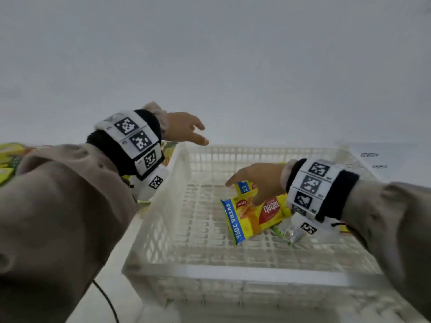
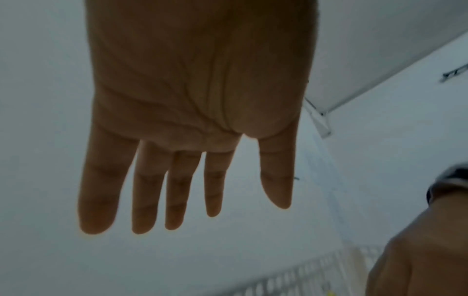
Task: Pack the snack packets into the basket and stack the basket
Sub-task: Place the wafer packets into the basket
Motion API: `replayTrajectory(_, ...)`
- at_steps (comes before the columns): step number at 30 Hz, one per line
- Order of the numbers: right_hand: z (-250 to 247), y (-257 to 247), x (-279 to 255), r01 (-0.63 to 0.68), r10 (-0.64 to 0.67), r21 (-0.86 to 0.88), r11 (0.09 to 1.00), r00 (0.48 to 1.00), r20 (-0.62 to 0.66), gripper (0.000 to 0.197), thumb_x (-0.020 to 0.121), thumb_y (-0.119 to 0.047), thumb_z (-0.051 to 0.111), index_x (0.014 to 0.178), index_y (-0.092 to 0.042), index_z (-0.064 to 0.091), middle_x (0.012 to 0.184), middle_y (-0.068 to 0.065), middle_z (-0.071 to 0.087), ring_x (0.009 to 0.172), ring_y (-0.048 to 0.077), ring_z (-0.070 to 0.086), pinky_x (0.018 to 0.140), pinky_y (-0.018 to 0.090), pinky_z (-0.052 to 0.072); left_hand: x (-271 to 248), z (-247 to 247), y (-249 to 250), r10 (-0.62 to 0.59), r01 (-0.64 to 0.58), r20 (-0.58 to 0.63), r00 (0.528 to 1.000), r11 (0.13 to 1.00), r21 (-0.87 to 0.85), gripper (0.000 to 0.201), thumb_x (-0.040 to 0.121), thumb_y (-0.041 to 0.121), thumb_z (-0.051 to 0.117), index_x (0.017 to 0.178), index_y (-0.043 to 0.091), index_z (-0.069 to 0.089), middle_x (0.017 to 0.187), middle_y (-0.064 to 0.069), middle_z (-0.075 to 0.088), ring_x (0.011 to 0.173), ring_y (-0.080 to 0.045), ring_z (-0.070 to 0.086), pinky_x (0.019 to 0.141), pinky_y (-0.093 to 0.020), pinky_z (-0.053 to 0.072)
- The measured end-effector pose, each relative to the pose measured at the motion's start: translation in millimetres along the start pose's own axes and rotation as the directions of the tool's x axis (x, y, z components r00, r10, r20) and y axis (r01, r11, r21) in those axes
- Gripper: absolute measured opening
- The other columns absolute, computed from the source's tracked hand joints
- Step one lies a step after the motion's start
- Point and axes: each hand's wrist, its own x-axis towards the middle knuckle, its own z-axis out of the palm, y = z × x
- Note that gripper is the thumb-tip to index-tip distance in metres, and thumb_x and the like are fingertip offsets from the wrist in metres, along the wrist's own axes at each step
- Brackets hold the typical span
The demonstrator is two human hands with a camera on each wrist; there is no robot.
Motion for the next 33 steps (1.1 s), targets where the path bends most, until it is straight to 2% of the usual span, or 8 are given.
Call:
replayTrajectory(6,8.1,-33.5,27.2,0.089,-0.05,-0.145,0.985,0.966,0.256,0.079,0.083,-0.012,0.066,0.146,-0.028,0.021,0.146,0.006,0.033,0.131,0.023,0.036,0.094,0.032,0.036,17.6,52.2,-49.9,-0.094,0.092,0.038,0.995,0.995,0.03,0.074,0.086,0.053,0.049,0.145,0.021,0.019,0.151,-0.005,0.026,0.132,-0.023,0.036,0.11,-0.039,0.028)
replayTrajectory(9,3.0,-40.7,30.1,0.095,-0.036,-0.199,0.975,0.959,0.281,0.063,0.083,-0.008,0.066,0.137,-0.022,0.037,0.111,-0.001,0.052,0.1,0.024,0.05,0.067,0.024,0.038,22.8,66.3,-54.9,-0.088,0.088,-0.035,0.996,0.996,-0.001,0.073,0.089,0.049,0.047,0.147,0.021,0.013,0.153,-0.005,0.014,0.139,-0.024,0.025,0.111,-0.045,0.026)
replayTrajectory(12,-11.1,-41.2,27.9,0.063,-0.013,-0.207,0.976,0.972,0.235,0.037,0.08,-0.006,0.067,0.112,-0.017,0.052,0.073,-0.011,0.036,0.072,0.019,0.043,0.061,0.026,0.041,26.2,72.3,-56.0,-0.092,0.089,-0.09,0.992,0.995,-0.039,0.069,0.091,0.04,0.048,0.147,0.019,0.014,0.152,-0.008,0.012,0.138,-0.026,0.025,0.111,-0.042,0.027)
replayTrajectory(17,-54.2,-38.8,8.8,-0.024,0.021,-0.218,0.976,1.0,-0.018,0.029,0.079,-0.012,0.066,0.105,-0.02,0.055,0.079,-0.006,0.045,0.077,0.017,0.046,0.062,0.025,0.035,29.5,80.6,-57.6,-0.093,0.082,-0.096,0.991,0.991,-0.108,0.068,0.093,0.026,0.047,0.147,0.015,0.009,0.153,-0.01,0.012,0.139,-0.027,0.023,0.109,-0.039,0.026)
replayTrajectory(23,-75.1,-29.3,11.6,-0.198,0.234,0.138,0.97,0.912,-0.338,0.04,0.084,-0.022,0.065,0.119,-0.008,0.052,0.088,0.0,0.051,0.081,0.017,0.048,0.074,0.027,0.039,32.4,88.0,-63.2,-0.072,0.046,-0.106,0.992,0.972,-0.229,0.066,0.091,0.008,0.041,0.148,0.012,0.005,0.153,-0.01,0.009,0.141,-0.023,0.015,0.114,-0.038,0.02)
replayTrajectory(27,-39.6,-19.6,42.7,-0.305,0.422,0.457,0.836,0.889,-0.178,0.02,0.085,-0.011,0.062,0.095,0.006,0.059,0.08,0.017,0.067,0.058,0.024,0.061,0.057,0.031,0.053,31.8,92.6,-65.2,-0.067,0.022,-0.15,0.986,0.958,-0.286,0.065,0.091,0.006,0.039,0.148,0.011,0.007,0.154,-0.011,0.009,0.142,-0.023,0.011,0.114,-0.035,0.015)
replayTrajectory(30,-12.1,-8.3,61.7,-0.385,0.531,0.611,0.692,0.845,-0.069,0.03,0.086,-0.013,0.062,0.063,-0.005,0.045,0.051,0.008,0.055,0.041,0.016,0.06,0.038,0.023,0.045,32.7,94.6,-64.1,-0.065,0.01,-0.171,0.983,0.952,-0.307,0.064,0.091,0.005,0.038,0.148,0.012,0.008,0.154,-0.01,0.01,0.142,-0.022,0.011,0.114,-0.034,0.014)
replayTrajectory(33,0.0,-9.2,69.8,-0.393,0.59,0.743,0.543,0.808,-0.004,0.016,0.089,-0.01,0.057,0.082,-0.004,0.044,0.074,0.012,0.057,0.05,0.021,0.062,0.035,0.022,0.044,34.4,95.6,-65.2,-0.062,-0.001,-0.174,0.983,0.941,-0.338,0.063,0.092,0.006,0.038,0.148,0.013,0.009,0.153,-0.009,0.01,0.142,-0.023,0.012,0.114,-0.034,0.016)
